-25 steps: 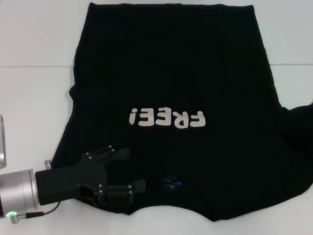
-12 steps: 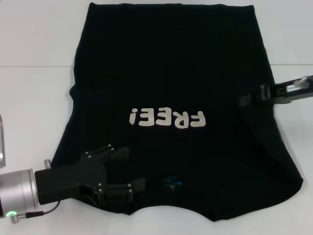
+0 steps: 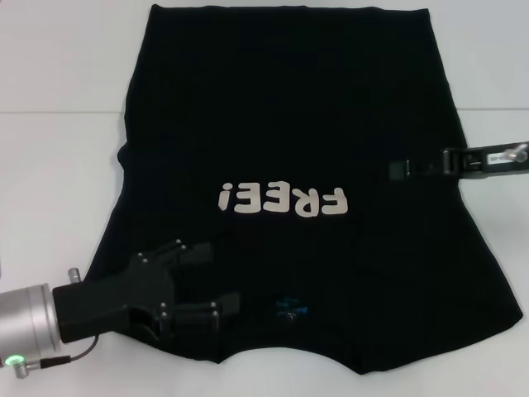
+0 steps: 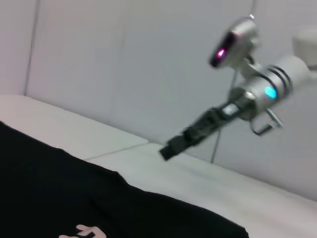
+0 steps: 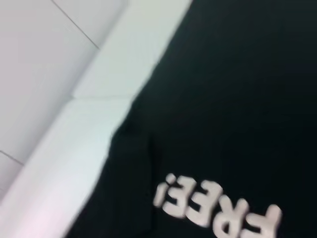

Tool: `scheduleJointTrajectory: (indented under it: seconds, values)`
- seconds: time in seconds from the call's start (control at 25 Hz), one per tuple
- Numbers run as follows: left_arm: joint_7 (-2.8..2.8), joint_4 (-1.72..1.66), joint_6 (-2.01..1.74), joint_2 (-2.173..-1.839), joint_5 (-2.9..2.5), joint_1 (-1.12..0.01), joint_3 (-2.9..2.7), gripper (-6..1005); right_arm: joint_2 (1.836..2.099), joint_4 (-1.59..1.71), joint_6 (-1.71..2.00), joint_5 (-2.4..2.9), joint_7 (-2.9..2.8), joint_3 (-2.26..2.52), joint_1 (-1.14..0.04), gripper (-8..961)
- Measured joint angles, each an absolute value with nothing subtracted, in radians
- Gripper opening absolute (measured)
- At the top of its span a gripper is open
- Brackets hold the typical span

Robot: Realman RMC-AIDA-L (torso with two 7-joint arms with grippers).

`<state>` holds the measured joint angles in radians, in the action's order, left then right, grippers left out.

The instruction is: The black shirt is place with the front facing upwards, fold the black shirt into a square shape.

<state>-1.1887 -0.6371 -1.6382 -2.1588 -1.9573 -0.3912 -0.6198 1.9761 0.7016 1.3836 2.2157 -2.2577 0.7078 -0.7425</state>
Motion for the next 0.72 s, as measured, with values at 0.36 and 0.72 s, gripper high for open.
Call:
scheduleJointTrajectory:
  seconds: [0.36,0.72]
  values:
    - [-1.603,-0.635,-1.663,-2.103,-1.956,-0.402,-0.542,941,2.021,0.698,1.539,1.949,-1.704,0.695,-0.5,608]
    - [-2.129,-0.64,-1.6,-1.983,-1.969,-0.385,-0.533,933,2.089,0.589,1.604,1.936,-1.107,0.695,-0.382,861]
